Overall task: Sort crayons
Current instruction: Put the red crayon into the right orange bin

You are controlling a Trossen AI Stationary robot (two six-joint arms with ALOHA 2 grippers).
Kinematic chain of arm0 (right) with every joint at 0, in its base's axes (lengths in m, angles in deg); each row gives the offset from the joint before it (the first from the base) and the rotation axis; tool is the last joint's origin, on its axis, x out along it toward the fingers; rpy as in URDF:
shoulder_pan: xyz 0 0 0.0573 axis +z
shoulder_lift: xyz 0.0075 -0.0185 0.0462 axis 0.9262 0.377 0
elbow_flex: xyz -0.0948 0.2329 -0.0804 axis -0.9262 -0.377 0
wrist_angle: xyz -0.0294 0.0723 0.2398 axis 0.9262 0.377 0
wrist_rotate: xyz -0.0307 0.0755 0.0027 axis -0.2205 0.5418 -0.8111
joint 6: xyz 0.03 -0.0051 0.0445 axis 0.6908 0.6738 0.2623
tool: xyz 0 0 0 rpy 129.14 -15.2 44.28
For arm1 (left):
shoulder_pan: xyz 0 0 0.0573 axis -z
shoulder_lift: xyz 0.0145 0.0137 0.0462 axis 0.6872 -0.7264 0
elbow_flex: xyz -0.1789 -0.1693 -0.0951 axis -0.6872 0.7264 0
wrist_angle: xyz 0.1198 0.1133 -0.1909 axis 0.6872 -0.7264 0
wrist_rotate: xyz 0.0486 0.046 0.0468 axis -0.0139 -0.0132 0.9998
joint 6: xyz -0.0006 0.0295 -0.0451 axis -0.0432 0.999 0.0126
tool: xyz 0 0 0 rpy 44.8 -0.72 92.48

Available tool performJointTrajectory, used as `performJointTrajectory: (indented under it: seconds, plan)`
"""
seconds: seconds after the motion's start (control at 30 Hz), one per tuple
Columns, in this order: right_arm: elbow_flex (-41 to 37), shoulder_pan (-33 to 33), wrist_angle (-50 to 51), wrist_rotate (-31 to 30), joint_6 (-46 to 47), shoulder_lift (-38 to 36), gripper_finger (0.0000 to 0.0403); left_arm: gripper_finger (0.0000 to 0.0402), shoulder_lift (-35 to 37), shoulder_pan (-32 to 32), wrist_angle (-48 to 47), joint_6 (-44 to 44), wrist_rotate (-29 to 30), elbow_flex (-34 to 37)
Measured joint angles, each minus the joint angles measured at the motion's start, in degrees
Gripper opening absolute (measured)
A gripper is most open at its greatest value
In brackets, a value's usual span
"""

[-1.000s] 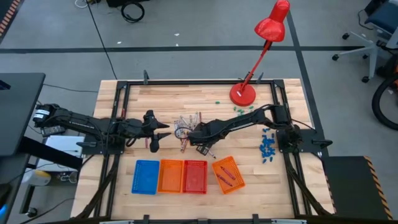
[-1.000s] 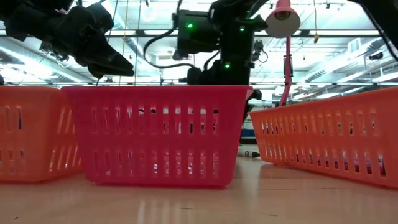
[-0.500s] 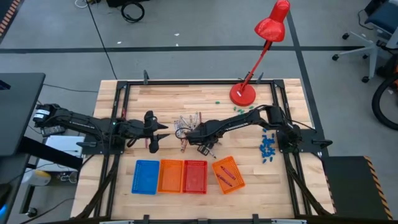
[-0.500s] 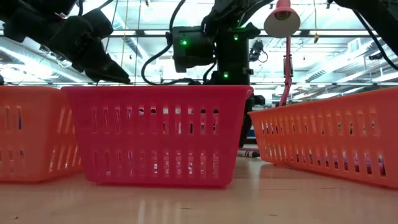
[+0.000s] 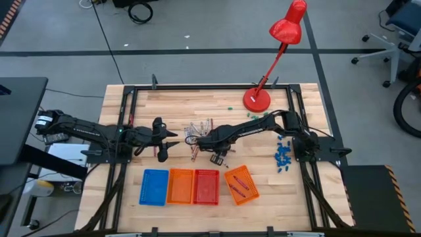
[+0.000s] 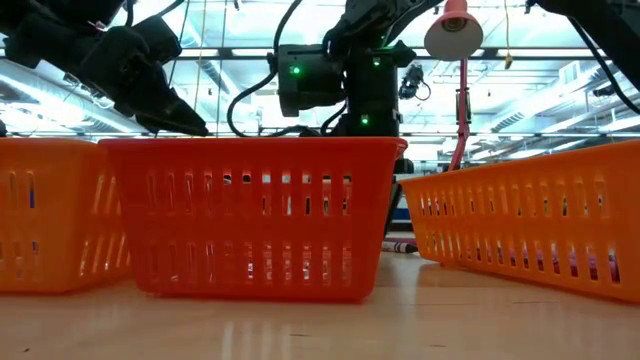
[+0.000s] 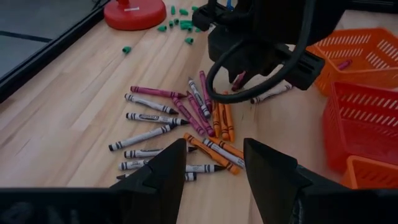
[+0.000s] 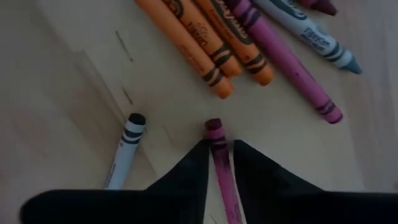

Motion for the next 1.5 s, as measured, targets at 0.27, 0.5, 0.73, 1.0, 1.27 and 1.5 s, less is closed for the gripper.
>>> performJointTrajectory:
  seconds: [0.27,0.5,0.73,1.0,1.27,1.5]
  plan:
    - [-0.02,-1.13,0.52,3.39,-3.28,0.0,0.0017,0.0173,0.0,0.0,-0.01,-0.31,0.0,0.0]
    - [-0.41,-1.12,2.31,3.45,-3.13,-1.13,0.003,0.0173,0.0,0.0,-0.01,-0.33,0.0,0.0]
    - [0.24,-0.9,3.9,2.71,-1.93,-4.13,0.003,0.0173,0.0,0.0,0.01,-0.33,0.0,0.0]
    - [0.24,1.14,4.07,4.38,1.63,-8.22,0.003,0.0173,0.01,0.0,0.02,-0.36,0.0,0.0]
    - [0.31,5.85,5.58,8.26,8.91,-12.78,0.0031,0.0173,0.02,0.0,0.02,-0.36,0.02,0.0]
    - [0.27,11.96,6.94,14.61,13.27,-12.98,0.0032,0.0173,0.02,0.0,-0.01,-0.42,0.02,0.0]
